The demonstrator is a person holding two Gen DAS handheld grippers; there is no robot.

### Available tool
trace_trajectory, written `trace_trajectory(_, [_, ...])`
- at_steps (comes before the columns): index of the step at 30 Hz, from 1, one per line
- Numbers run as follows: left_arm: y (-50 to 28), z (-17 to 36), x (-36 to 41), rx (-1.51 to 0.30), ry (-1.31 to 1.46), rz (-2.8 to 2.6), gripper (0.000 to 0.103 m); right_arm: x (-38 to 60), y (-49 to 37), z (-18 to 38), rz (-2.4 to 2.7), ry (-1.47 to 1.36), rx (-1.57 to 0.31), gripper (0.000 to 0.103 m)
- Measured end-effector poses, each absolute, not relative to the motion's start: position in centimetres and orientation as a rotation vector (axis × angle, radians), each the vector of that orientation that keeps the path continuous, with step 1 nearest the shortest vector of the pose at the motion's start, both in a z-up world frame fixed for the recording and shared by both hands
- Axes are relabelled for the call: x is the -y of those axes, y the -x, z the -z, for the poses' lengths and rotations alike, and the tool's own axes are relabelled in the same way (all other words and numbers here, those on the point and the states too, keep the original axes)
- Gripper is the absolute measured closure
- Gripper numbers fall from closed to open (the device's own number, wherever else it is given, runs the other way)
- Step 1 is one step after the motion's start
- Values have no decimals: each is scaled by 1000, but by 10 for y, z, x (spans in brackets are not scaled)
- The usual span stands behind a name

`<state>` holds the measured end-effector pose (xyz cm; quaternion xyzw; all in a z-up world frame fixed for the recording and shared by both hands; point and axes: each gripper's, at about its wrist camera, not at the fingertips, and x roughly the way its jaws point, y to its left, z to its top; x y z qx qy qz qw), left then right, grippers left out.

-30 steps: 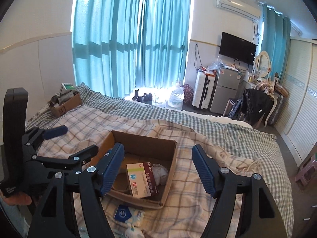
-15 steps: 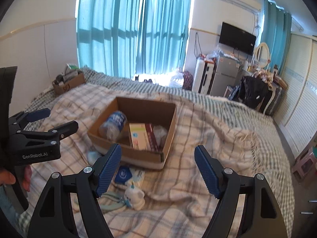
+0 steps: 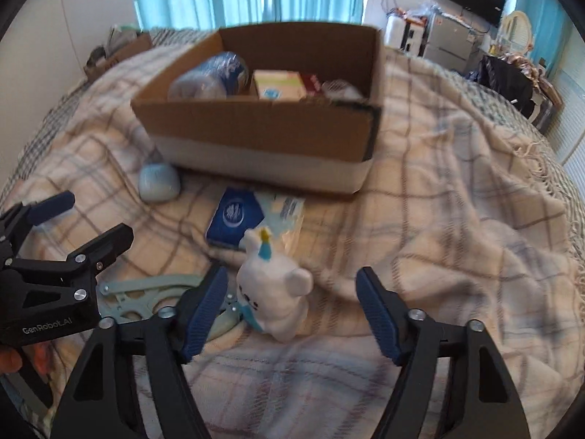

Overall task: Organize objects
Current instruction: 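Grasp the white bear figurine with the right tool while the left tool grasps the blue clip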

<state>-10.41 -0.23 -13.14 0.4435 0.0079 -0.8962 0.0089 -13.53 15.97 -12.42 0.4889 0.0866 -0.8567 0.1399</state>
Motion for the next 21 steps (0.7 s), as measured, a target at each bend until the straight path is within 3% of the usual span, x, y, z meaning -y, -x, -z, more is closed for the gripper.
trace_trajectory(2, [103,134,1,-21,-1411,2800,0,-154,137,134,2417,-1450,-258,59])
trace_trajectory(7, [98,140,-9,-35,-1509,2826,0,-151,123,124,2453,-1393,-312,63])
trace_trajectory(17, [78,171,-66,269,-1769,2837,6,-184,107,96,2526,-1308,-164,63])
trace_trajectory(21, [84,173,-65,228,-1833,2823,8,-188,108,95,2524,-1306,-117,63])
